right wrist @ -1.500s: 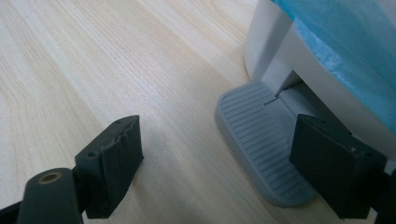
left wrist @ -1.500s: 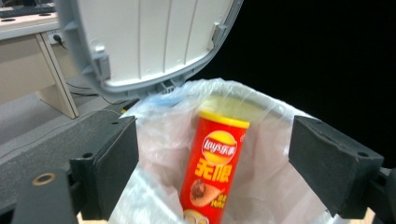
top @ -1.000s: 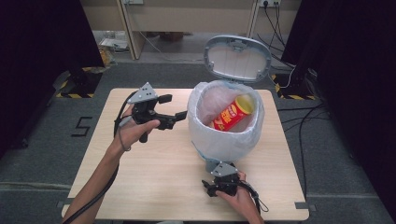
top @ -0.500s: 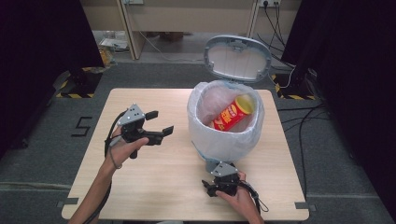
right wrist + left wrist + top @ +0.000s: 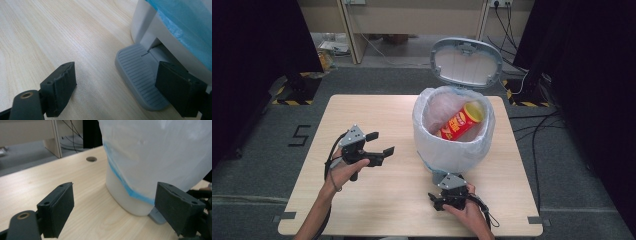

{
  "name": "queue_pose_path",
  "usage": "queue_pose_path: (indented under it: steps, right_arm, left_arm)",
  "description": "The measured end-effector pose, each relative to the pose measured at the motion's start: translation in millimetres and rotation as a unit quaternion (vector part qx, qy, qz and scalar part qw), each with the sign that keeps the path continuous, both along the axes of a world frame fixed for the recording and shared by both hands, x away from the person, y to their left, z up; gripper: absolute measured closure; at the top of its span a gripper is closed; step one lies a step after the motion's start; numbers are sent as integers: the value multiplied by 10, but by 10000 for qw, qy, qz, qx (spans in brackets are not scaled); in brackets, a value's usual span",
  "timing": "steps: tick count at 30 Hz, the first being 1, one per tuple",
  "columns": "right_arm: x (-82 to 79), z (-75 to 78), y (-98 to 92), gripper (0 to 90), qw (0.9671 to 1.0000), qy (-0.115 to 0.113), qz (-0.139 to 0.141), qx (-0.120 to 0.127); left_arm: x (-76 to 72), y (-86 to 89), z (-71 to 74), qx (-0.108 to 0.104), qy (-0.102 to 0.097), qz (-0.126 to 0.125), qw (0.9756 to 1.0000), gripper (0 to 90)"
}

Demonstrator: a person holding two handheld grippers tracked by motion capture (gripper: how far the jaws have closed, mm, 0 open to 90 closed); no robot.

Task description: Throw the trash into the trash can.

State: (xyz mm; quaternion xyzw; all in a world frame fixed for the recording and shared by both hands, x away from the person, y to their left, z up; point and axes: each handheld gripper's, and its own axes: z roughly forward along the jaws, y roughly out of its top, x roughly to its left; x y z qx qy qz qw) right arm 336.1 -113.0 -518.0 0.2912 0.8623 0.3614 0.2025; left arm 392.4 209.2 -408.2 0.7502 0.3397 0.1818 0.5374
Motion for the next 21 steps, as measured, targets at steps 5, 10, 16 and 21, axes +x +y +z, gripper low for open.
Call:
queue_pose_path:
  steps: [5,10,16,21]
  right_arm:
    - [0,-1,-1,170,10000,-2,3,4]
    - [-2,-2,-3,170,10000,-4,3,4]
    - [-3,-2,-2,170,10000,-4,-2,10]
    - [-2,-4,-3,170,10000,-7,4,20]
  left_arm:
    - [-8,21,-100,-7,19,33,10000,156]
    - [12,55,-285,144,215,122,9996,156]
    - [57,70,-590,431,548,204,9974,156]
    - [63,72,-753,585,734,201,9954,157]
